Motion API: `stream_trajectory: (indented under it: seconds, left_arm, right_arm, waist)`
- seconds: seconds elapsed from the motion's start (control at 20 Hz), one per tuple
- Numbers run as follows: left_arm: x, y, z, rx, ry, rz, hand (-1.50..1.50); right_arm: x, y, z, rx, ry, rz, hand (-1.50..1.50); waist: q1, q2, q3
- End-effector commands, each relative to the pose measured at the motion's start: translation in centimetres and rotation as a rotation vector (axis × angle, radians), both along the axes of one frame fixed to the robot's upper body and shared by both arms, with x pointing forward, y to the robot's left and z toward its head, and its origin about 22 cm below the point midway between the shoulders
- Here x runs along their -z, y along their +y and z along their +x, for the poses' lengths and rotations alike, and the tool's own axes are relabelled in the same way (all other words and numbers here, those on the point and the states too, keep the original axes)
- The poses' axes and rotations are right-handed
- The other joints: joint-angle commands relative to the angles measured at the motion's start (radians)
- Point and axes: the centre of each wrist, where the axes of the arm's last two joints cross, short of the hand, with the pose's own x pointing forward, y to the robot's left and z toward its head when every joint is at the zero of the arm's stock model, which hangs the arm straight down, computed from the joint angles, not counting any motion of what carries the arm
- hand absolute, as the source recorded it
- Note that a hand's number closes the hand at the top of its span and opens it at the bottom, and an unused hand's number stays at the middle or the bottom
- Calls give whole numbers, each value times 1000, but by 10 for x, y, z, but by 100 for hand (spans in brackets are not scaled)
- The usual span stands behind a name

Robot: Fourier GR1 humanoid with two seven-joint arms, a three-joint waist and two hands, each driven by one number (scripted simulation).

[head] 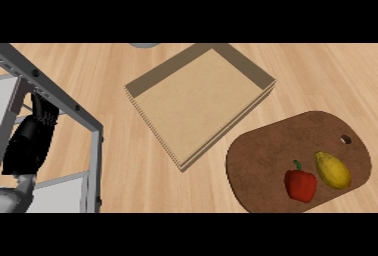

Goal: Pick the lemon from the cutting board and place it in the cardboard box

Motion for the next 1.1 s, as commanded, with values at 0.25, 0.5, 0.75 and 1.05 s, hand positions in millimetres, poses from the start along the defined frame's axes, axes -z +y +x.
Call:
stream_trajectory:
  seconds: [0.25,0.5,0.75,1.05]
  left_arm:
    - [26,-60,-3,215,128,-53,0]
    - [12,-76,12,260,131,-40,0]
    - [15,-76,9,294,147,-50,0]
    - [24,-83,13,290,131,-46,0]
  right_arm:
    - [-39,41,-23,22,222,47,-150]
    - [-41,44,-17,104,230,98,-150]
    - [-46,44,-12,127,240,94,-150]
    - [-23,45,-7,189,316,60,-150]
  waist:
    - [17,22,-5]
    - [58,30,-1]
    - [78,28,0]
    - [91,32,0]
